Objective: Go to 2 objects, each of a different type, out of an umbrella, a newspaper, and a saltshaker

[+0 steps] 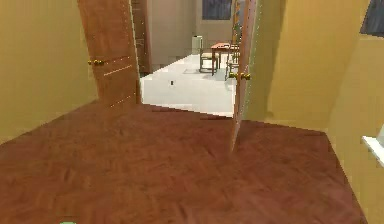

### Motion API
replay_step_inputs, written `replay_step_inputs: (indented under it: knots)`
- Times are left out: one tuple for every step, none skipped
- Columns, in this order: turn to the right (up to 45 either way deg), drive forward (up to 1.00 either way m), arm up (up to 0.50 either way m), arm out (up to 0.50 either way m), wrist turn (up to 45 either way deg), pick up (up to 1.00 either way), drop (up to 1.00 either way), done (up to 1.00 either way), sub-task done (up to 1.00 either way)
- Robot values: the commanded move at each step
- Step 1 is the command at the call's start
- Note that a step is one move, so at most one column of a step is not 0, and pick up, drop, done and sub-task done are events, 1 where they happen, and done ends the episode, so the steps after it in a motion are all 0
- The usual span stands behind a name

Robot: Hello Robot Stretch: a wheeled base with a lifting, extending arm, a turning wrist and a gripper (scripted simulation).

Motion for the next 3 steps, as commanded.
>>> replay_step_inputs:
  knots:
    - [0.0, 1.0, 0.0, 0.0, 0.0, 0.0, 0.0, 0.0, 0.0]
    - [0.0, 1.0, 0.0, 0.0, 0.0, 0.0, 0.0, 0.0, 0.0]
    - [0.0, 1.0, 0.0, 0.0, 0.0, 0.0, 0.0, 0.0, 0.0]
